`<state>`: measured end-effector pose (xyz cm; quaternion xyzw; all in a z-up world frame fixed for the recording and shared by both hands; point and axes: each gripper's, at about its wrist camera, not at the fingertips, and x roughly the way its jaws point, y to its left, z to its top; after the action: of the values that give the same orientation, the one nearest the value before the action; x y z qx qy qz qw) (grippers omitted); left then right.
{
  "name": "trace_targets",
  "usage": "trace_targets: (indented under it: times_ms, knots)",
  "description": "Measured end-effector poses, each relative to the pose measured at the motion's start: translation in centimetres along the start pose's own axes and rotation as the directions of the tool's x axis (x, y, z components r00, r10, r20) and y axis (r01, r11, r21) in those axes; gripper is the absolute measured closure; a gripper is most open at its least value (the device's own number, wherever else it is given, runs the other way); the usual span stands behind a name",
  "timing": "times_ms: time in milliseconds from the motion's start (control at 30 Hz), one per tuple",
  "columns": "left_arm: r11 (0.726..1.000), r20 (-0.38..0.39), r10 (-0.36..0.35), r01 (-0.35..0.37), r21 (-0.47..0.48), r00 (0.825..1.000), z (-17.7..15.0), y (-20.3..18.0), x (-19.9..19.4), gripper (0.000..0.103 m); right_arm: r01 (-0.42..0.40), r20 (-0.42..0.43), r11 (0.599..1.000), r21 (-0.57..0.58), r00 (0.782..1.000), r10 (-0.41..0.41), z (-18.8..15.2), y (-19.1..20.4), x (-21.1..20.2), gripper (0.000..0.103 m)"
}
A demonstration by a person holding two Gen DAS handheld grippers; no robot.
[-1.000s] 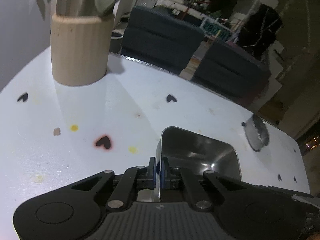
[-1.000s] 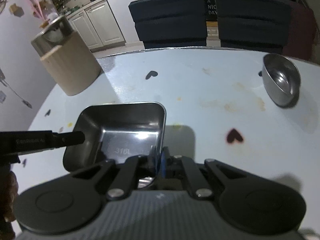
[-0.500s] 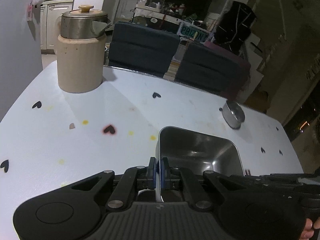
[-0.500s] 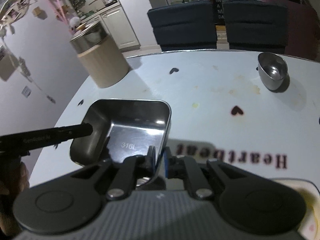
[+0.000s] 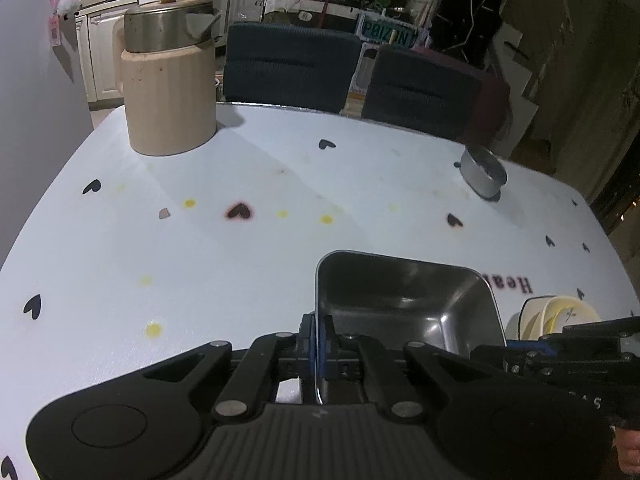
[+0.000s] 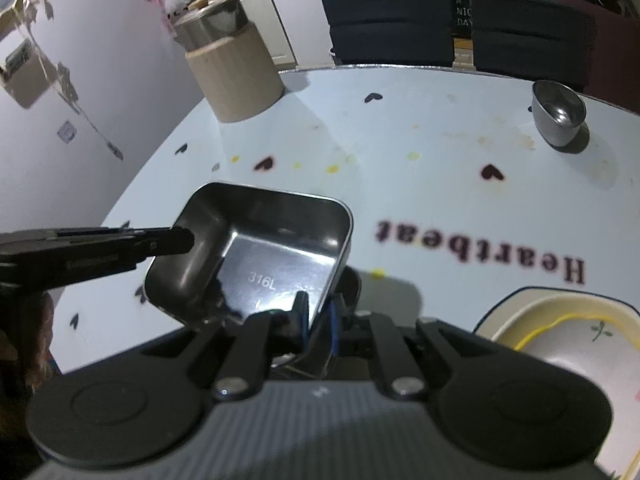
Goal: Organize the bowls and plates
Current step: 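Carry the steel tray with both grippers beside the nested bowls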
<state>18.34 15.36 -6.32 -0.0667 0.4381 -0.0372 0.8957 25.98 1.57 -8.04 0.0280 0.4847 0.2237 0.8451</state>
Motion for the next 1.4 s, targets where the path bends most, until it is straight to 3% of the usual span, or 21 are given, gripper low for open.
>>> trace_targets:
  times_ms: [467,1400]
  knots:
    - [0.998,-0.068,0.047,-0.043,0.054,0.997,-1.1,-0.2,1.9,0.101,0.017,-0.060,1.000,-0.022,0.998,-0.018,-0.9,0.6,1.2,0.089]
    - [0.993,-0.122,0.060,-0.047,0.108,0.991,-1.6,-0.5,4.1,0.097,0.055,-0.091,0.996,-0.070,0.994,-0.061,-0.6,1.5,2.0,0.088]
